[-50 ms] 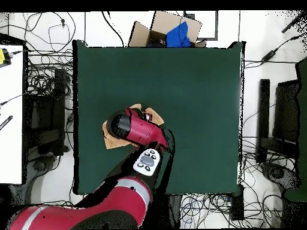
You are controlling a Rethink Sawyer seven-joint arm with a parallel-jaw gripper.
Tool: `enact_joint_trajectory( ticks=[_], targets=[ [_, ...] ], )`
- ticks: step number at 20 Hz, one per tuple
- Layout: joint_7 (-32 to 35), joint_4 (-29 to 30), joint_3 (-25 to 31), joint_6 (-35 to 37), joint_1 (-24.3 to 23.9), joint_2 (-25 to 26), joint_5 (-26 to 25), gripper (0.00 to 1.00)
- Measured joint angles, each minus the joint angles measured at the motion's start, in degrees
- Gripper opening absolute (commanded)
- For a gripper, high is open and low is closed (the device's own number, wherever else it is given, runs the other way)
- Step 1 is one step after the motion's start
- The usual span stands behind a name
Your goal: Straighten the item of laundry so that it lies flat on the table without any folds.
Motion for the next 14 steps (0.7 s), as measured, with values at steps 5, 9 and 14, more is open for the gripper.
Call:
enact_joint_trajectory(
  ticks=[5,9,14],
  targets=[
    [0.00,0.09,-0.01,0.00,-0.01,-0.11,0.01,1.00],
    [0.00,0.12,0.00,0.00,-0.01,-0.11,0.01,1.00],
    [0.00,0.17,0.00,0.01,-0.01,-0.11,0.00,0.00]
  ],
)
